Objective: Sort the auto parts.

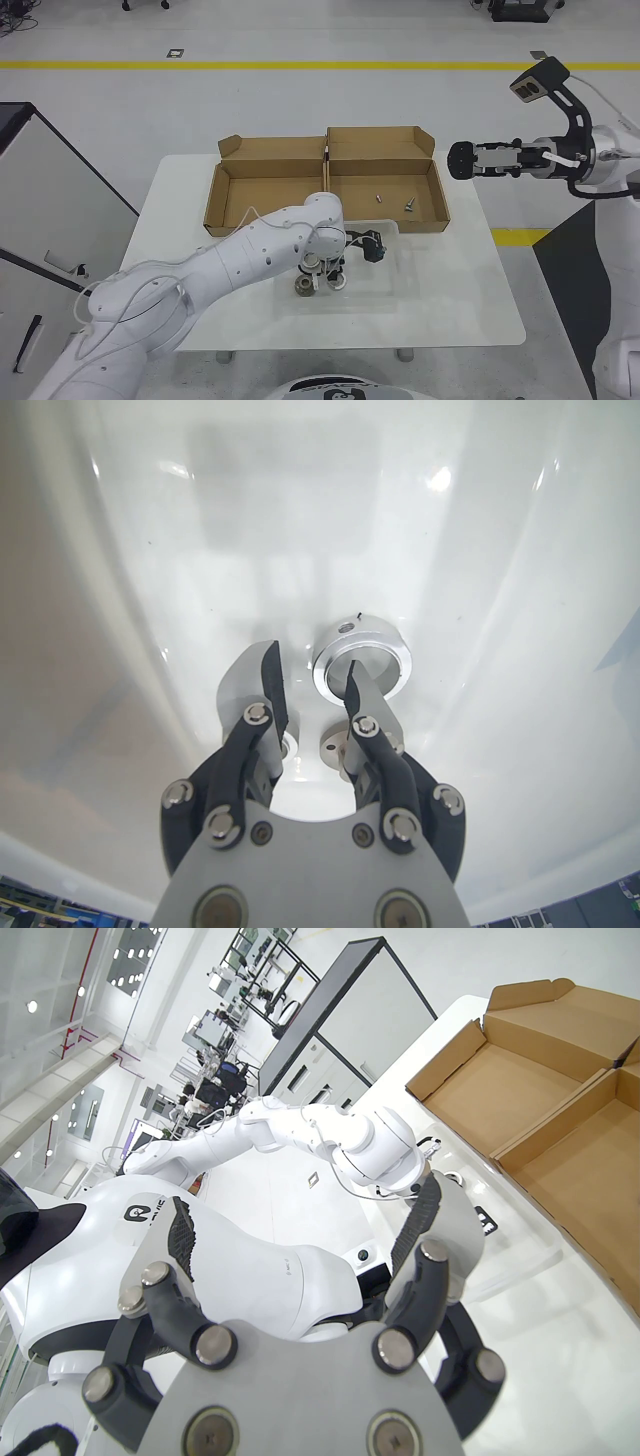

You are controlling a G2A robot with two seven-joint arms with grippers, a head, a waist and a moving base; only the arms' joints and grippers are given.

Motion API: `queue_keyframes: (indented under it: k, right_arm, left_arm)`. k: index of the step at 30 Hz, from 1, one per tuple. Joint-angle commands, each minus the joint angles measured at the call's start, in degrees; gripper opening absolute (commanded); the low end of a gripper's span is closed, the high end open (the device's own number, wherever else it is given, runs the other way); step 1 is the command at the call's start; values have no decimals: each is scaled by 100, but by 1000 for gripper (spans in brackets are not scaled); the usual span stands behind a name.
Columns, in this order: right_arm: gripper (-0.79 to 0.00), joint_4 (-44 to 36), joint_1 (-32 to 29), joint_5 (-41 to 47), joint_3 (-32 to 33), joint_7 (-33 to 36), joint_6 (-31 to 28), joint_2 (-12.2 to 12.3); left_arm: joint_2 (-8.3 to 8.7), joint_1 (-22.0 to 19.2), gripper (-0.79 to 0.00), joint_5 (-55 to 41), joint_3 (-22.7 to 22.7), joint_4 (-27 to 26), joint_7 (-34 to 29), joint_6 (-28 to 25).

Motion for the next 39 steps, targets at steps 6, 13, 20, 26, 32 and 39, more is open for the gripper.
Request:
queue_keyframes:
  k: [6, 13, 20, 26, 32, 39]
  right_arm:
    - [0, 0, 0, 0, 0, 0, 0, 0]
    - [0, 0, 0, 0, 0, 0, 0, 0]
    - [0, 0, 0, 0, 0, 0, 0, 0]
    - [0, 0, 0, 0, 0, 0, 0, 0]
    - [0, 0, 0, 0, 0, 0, 0, 0]
    - [0, 0, 0, 0, 0, 0, 0, 0]
  left_arm:
    - [-71, 20, -785, 65, 0, 111, 4, -4]
    - [-109, -51, -785, 29, 0, 140, 10, -10]
    - [72, -402, -785, -289, -53, -325, -153, 154]
    - [399, -704, -785, -514, -171, -1181, -383, 384]
    - [473, -796, -785, -502, -215, -1399, -426, 426]
    - [558, -669, -785, -583, -430, -1156, -6, 418]
